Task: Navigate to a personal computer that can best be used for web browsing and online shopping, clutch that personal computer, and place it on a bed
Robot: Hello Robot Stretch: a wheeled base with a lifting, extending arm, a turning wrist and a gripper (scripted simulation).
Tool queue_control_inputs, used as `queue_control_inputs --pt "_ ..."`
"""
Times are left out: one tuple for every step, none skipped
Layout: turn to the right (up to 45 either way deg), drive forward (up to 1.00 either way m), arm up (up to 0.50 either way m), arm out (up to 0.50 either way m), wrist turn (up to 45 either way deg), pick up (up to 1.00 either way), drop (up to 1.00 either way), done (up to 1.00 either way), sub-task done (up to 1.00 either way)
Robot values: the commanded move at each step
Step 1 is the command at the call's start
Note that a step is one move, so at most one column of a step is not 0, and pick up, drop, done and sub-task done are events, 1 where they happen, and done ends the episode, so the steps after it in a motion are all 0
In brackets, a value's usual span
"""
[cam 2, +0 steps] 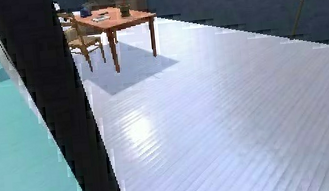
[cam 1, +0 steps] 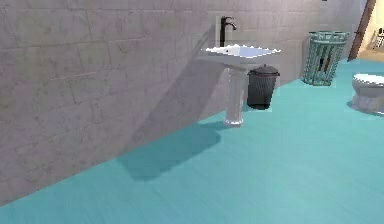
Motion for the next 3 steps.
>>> queue_control_inputs --pt "15.0 0.0 0.0 0.0 0.0 0.0 0.0 0.0 0.0" --pt "0.0 0.4 0.0 0.0 0.0 0.0 0.0 0.0 0.0" --pt "21.0 0.0 0.0 0.0 0.0 0.0 0.0 0.0 0.0"
